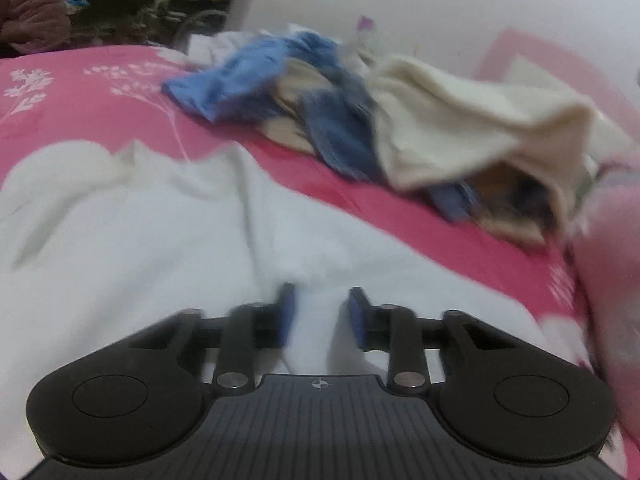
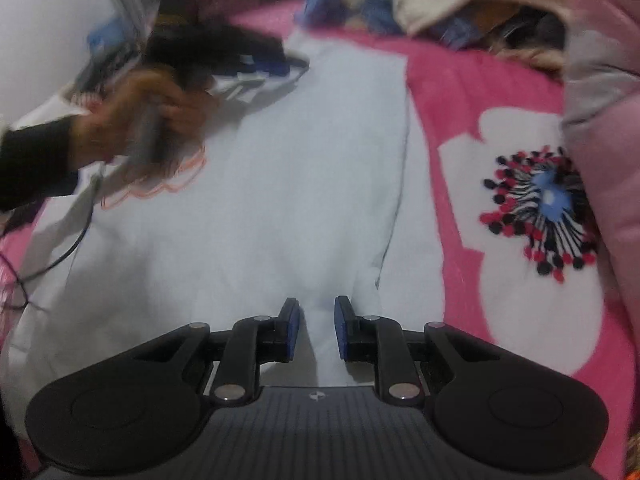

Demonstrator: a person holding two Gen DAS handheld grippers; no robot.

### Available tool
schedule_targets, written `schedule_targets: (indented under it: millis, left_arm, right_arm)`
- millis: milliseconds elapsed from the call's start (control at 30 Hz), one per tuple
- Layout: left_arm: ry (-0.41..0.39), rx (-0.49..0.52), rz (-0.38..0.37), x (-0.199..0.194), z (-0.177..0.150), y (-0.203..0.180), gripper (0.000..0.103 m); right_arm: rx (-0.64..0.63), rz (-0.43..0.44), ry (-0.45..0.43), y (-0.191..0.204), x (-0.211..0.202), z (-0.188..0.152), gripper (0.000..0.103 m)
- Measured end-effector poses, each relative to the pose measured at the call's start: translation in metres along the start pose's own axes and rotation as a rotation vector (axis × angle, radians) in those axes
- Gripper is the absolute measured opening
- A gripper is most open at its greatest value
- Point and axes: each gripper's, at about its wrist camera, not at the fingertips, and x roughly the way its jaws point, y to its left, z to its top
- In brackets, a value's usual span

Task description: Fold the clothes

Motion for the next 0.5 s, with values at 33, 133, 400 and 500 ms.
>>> schedule_targets:
  millis: [33,133,400,500]
  left_arm:
    - [-0.014,0.017,0.023,0.007,0.007,0.001,0.024]
    - [-0.023,0.054,0.065,0.026,0.022,0.003,0.026]
    - [-0.041,-0.093,0.056,0.056,0.045,0.033,0.022]
    - [-0.038,-0.156,0.05,0.064,0.051,0.047,0.011]
  right_arm:
    - [0.02,0.003,-0.003,-0.001,0.0,-0.001,0.021]
    - [0.041,0.015,0.002,-0.001,-0.006,-0.003,0.021]
    - [-0.044,-0.005,0.027,0.016,-0.011,-0.003,0.021]
    - [-0.043,-0.005,0.035,0.016,-0.011,-0.002,0.021]
